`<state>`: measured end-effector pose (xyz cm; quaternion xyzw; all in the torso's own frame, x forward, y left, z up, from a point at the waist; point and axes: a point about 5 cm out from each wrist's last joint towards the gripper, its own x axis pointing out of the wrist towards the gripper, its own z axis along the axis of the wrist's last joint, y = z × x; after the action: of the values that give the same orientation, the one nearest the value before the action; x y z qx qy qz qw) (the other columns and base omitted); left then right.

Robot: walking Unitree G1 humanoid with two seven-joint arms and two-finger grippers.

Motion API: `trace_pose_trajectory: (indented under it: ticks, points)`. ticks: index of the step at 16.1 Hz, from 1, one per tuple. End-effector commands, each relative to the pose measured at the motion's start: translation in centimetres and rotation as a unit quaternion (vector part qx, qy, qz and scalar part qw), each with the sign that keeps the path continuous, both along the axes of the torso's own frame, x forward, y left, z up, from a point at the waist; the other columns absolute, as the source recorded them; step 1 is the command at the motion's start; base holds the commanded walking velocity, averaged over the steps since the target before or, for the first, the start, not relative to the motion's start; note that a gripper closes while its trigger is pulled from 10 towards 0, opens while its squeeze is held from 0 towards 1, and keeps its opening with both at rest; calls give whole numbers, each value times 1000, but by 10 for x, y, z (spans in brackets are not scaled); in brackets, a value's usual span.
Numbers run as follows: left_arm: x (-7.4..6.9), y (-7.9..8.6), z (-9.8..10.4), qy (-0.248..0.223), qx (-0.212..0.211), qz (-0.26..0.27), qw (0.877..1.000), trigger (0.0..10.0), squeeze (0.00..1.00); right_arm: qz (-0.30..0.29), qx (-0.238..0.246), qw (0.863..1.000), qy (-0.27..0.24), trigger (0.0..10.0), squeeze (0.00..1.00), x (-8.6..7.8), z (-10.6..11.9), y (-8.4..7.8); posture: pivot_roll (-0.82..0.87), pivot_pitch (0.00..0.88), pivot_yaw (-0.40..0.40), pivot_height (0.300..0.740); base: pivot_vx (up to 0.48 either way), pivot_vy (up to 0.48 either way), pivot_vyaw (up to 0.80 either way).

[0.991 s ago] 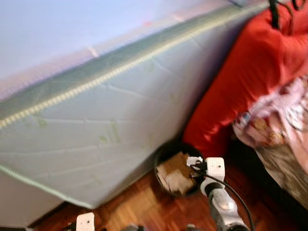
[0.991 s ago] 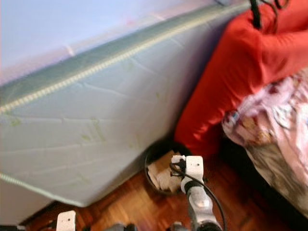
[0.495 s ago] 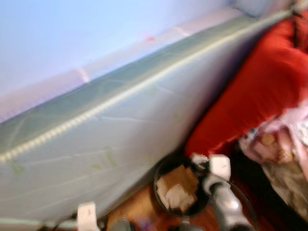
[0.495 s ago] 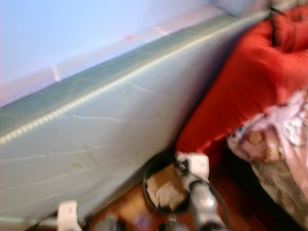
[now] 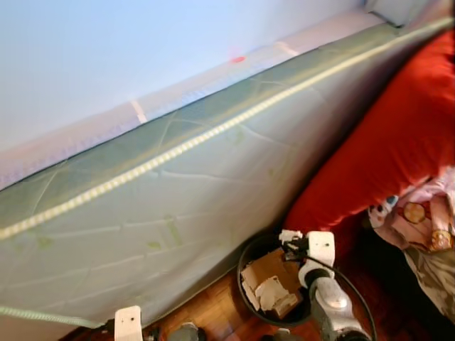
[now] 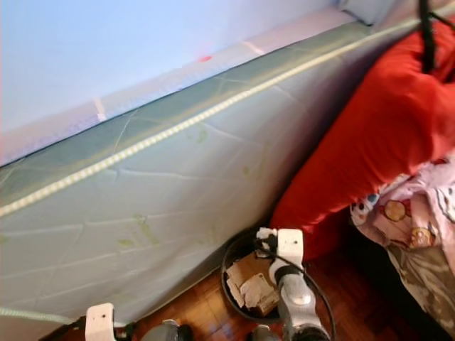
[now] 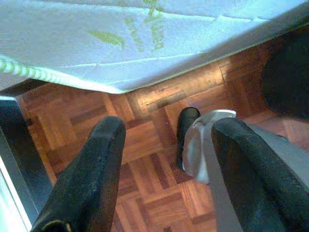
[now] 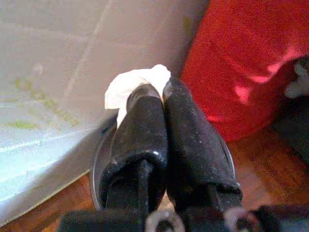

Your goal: Clean up the room

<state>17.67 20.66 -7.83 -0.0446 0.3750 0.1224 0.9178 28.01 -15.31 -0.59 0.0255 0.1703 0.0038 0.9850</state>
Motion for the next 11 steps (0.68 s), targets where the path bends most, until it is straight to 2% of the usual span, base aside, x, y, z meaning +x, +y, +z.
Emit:
trace_pose_trajectory:
  ticks: [1,2,5,7,11]
  points:
    - [-12,-2,-6,19,-4,3,1000,10000,0,-15,-6,1000,0,10000,0,-4,-3,-6,1,222,-12,705,0,0,0]
    - [-12,-2,-6,16,-3,1,1000,10000,0,-20,-9,1000,-6,10000,0,-4,-1,-8,1,225,-13,705,0,0,0]
    - [3,0,5,-36,4,-10,999,10000,0,-46,-41,997,-44,10000,0,-1,9,-26,3,231,-14,705,0,0,0]
    - [13,1,12,-68,6,-16,998,10000,0,-70,-50,995,-42,10000,0,-6,6,-35,4,235,-11,705,0,0,0]
    - [15,-3,14,-83,6,-22,996,10000,0,-62,-40,997,-35,10000,0,-7,3,-24,-5,230,-6,705,0,0,0]
